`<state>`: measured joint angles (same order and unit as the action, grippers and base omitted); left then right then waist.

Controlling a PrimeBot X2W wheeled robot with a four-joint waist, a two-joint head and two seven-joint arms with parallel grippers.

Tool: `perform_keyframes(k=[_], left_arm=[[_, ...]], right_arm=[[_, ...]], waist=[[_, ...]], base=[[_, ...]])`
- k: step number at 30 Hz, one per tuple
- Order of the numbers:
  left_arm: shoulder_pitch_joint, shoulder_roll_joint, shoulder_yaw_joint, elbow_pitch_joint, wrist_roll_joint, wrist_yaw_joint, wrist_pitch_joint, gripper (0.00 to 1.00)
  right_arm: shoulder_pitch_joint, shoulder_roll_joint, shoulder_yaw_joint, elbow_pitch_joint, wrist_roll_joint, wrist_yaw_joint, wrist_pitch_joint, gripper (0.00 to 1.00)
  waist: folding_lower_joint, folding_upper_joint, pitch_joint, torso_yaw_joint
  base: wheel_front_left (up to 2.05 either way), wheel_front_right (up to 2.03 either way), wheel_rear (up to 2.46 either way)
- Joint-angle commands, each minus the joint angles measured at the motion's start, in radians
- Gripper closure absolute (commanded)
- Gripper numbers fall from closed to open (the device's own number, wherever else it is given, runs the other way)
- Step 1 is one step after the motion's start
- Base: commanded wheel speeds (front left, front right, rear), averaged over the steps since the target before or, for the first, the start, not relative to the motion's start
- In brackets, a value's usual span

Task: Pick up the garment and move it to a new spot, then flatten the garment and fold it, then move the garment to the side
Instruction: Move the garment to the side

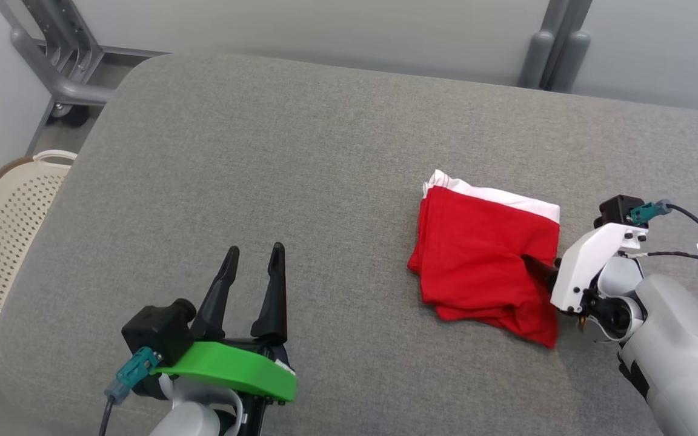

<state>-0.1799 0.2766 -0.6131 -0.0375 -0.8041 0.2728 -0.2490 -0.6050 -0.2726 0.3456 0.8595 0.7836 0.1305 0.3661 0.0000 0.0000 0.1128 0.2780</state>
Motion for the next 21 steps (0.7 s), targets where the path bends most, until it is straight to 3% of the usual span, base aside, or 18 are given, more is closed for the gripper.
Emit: perform_keyframes(k=[1, 6, 7, 9, 10, 21], left_arm=[[-0.018, -0.001, 0.006, 0.003, 0.011, -0.005, -0.008, 0.00], [-0.020, -0.004, 0.011, 0.005, 0.011, -0.007, -0.008, 0.00], [-0.020, -0.005, 0.012, 0.006, 0.012, -0.007, -0.008, 0.00], [-0.022, -0.006, 0.013, 0.008, 0.014, -0.008, -0.009, 0.00], [-0.022, -0.007, 0.013, 0.008, 0.015, -0.008, -0.008, 0.00], [-0.015, -0.001, 0.016, 0.009, 0.022, -0.006, -0.010, 0.00]], right_arm=[[-0.006, 0.008, -0.007, 0.026, 0.013, 0.000, 0.010, 0.00], [-0.015, 0.023, -0.012, 0.049, 0.025, 0.000, 0.009, 0.00], [-0.018, 0.026, -0.012, 0.050, 0.025, 0.000, 0.002, 0.50], [-0.022, 0.030, -0.005, 0.051, 0.022, 0.000, -0.006, 0.78], [-0.024, 0.032, 0.000, 0.048, 0.020, 0.000, -0.010, 1.00], [-0.049, -0.006, 0.055, -0.033, 0.026, 0.000, -0.022, 1.00]], waist=[[0.0000, 0.0000, 0.015, 0.018], [0.0000, 0.0000, 0.020, 0.019], [0.0000, 0.0000, 0.021, 0.017], [0.0000, 0.0000, 0.023, 0.014], [0.0000, 0.0000, 0.023, 0.011], [0.0000, 0.0000, 0.014, -0.054]], base=[[0.00, 0.00, 0.00], [0.00, 0.00, 0.00], [0.00, 0.00, 0.00], [0.00, 0.00, 0.00], [0.00, 0.00, 0.00], [0.00, 0.00, 0.00]])
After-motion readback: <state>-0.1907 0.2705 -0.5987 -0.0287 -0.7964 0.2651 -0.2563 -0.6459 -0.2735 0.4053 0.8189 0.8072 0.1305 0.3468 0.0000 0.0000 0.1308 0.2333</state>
